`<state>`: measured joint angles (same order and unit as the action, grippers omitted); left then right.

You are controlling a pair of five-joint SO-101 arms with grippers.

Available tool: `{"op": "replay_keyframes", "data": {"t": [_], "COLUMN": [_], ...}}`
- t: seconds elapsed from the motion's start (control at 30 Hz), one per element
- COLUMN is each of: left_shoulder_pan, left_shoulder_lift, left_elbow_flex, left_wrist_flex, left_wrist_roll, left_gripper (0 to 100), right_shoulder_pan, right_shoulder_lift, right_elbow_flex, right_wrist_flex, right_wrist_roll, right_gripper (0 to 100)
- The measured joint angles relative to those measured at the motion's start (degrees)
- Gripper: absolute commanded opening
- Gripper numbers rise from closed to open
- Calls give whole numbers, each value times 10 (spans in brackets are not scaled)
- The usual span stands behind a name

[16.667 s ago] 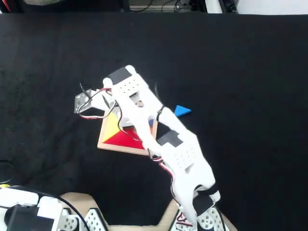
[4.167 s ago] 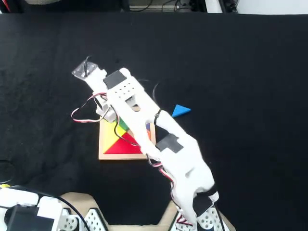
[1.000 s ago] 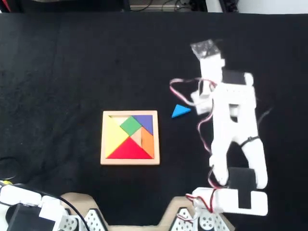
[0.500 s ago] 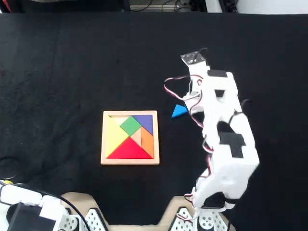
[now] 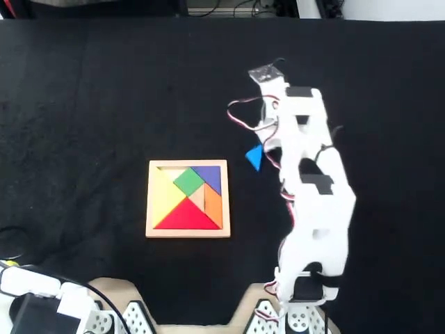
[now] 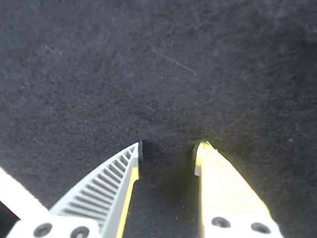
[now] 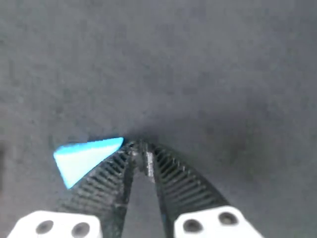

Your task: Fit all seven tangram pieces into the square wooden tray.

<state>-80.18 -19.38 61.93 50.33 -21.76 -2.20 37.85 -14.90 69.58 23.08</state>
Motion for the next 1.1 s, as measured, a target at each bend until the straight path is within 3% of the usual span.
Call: {"op": "replay_keyframes", "data": {"t": [0.2,0.4,0.67,0.83,1.0,1.1], "left_shoulder_pan": [2,2,33,186,458,631], "left_shoulder_lift": [0,0,0,11,12,14], "left_elbow_flex": [0,0,-4,-69,-239,-352], "left_wrist_flex": [0,0,0,67,242,294], "left_wrist_roll": [0,0,-2,0,0,30], "left_gripper": [195,195,195,195,197,195], "right_shoulder_pan": [-84,-124,-50,11,37,68], "right_shoulder_lift": [40,67,34,-40,-123,-191], "right_elbow_flex": [-92,-166,-355,-390,-258,-171], "right_wrist_flex": [47,94,258,295,295,295], "right_wrist_roll": [-1,-1,-1,-35,-44,-59], "right_gripper": [11,11,11,11,11,11]}}
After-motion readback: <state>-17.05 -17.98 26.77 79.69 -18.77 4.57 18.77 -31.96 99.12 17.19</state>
